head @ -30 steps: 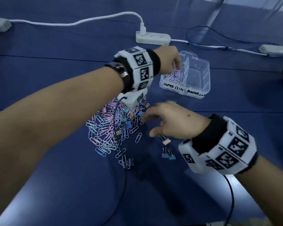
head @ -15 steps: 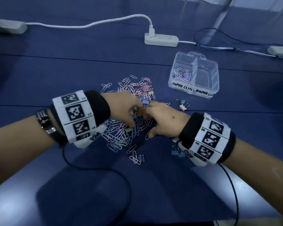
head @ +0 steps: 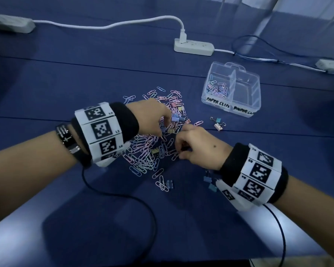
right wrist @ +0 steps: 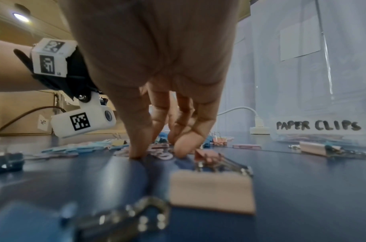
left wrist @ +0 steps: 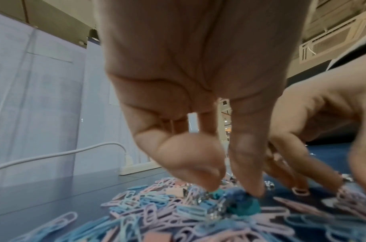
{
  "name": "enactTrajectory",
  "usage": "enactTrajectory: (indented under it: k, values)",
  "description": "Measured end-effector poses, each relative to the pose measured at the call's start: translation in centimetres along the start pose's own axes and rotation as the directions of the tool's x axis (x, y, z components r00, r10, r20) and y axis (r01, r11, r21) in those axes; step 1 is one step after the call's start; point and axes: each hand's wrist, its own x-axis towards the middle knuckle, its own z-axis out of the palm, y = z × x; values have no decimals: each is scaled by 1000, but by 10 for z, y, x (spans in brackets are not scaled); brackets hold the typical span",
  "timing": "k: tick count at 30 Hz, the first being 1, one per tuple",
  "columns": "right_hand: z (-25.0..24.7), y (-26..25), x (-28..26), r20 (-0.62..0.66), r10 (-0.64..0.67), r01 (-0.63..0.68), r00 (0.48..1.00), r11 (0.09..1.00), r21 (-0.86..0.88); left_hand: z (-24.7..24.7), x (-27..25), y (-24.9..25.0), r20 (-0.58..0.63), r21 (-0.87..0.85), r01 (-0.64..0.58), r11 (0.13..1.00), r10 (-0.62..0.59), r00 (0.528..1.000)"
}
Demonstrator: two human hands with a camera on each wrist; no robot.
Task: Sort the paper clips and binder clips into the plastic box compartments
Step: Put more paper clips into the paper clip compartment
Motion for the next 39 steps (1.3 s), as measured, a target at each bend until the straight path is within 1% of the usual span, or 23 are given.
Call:
enactTrajectory:
  k: [2,4,5,8,10,12,13,16,20,23,25,28,32,34,35,37,39]
  values:
    - [0,-4,-3,13,-7,7,1000,1000,0,1,-5,-5,-17,0,24,1000,-24,1000]
    - [1,-6,-5,33,-2,3,999,1000,-14,2,-15,-9,-6,27,45,999,-45,999]
    - [1,-8,-5,45,4,-2,999,1000,-31,4,-21,-10,22,53,55,997,-56,998]
    - [2,-10,-4,65,10,-6,998,998,-63,14,-37,-8,159,126,80,989,-99,982]
    - [2,-12,-2,79,8,-4,997,998,-55,22,-43,-4,203,183,82,980,-119,972]
    - [3,-13,0,88,2,2,996,999,-50,27,-45,-2,196,229,70,971,-117,974]
    - [3,-13,2,86,-2,5,996,999,-42,29,-44,-1,183,225,69,972,-111,977]
    - [2,-13,5,58,-12,13,998,1000,-17,28,-39,-1,145,142,63,988,-84,986]
    - [1,-10,6,13,-22,23,1000,999,-23,26,-37,0,142,120,-25,992,8,990]
    - [3,-10,1,18,-26,28,999,994,-102,25,-39,3,165,159,-120,980,94,982]
    - [6,-11,-2,25,-32,36,999,984,-174,25,-40,5,143,181,-156,971,131,981]
    - [9,-15,-5,44,-36,46,998,964,-260,27,-41,9,101,208,-160,965,142,985]
    - [12,-19,-7,77,-62,87,995,918,-386,25,-36,13,112,199,-150,969,130,985]
    - [13,-20,-8,85,-77,107,993,885,-453,23,-31,10,126,163,-137,977,117,985]
    - [13,-20,-8,93,-85,120,992,869,-480,22,-28,7,134,102,-120,987,106,985]
    - [13,-21,-8,118,-99,146,988,852,-503,20,-24,0,161,-93,-53,994,68,985]
    - [11,-20,-9,131,-101,152,986,865,-478,18,-21,-7,192,-260,24,965,27,981]
